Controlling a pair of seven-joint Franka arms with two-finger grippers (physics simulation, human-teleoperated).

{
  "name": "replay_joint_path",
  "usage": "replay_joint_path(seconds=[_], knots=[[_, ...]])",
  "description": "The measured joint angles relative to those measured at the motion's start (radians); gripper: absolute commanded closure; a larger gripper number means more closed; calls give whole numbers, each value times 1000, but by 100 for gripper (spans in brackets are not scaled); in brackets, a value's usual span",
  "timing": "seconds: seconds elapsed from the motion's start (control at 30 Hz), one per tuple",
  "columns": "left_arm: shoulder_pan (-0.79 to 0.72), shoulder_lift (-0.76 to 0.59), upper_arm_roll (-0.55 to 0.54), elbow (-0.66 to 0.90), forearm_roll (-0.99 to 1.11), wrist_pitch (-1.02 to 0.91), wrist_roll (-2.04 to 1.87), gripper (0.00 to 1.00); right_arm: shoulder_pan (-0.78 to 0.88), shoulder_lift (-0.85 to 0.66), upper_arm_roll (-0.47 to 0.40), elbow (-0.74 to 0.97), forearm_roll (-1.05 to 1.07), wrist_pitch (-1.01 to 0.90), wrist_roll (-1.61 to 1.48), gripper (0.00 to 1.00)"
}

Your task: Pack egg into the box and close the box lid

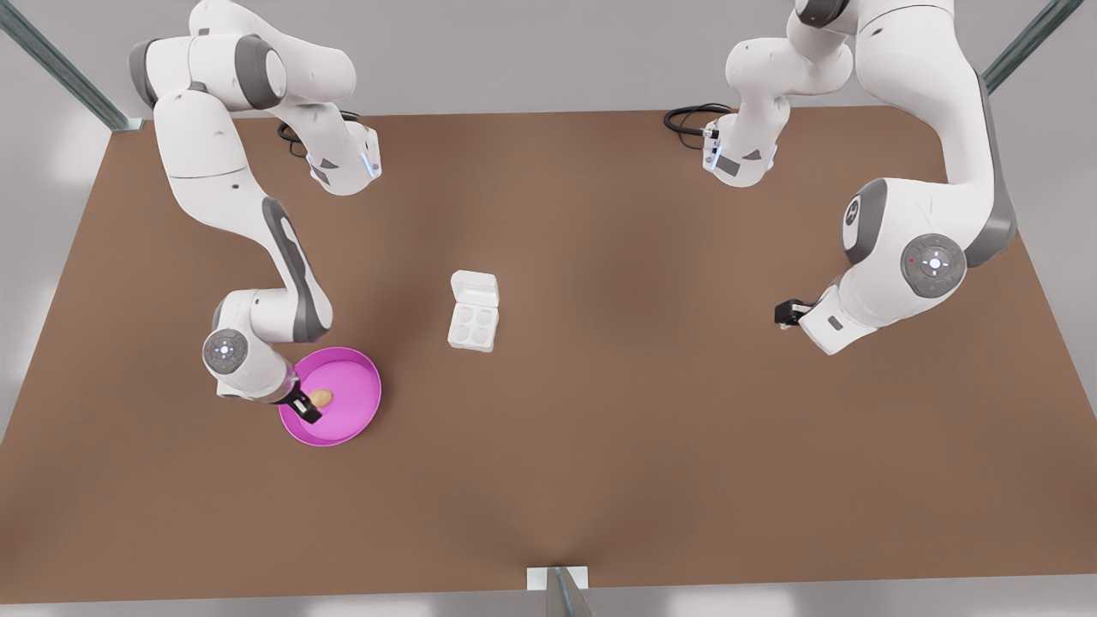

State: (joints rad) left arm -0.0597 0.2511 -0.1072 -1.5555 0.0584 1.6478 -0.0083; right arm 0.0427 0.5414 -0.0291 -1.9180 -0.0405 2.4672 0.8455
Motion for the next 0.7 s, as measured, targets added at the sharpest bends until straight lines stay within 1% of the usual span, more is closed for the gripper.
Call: replay_joint_path(seconds=[0.37,0.7], knots=[[0,0,-2,3,1,0,2,0,5,54,2,58,78,-9,76,0],[-3,0,-2,4,1,-1,3,0,22,80,2,60,92,-23,111,0]])
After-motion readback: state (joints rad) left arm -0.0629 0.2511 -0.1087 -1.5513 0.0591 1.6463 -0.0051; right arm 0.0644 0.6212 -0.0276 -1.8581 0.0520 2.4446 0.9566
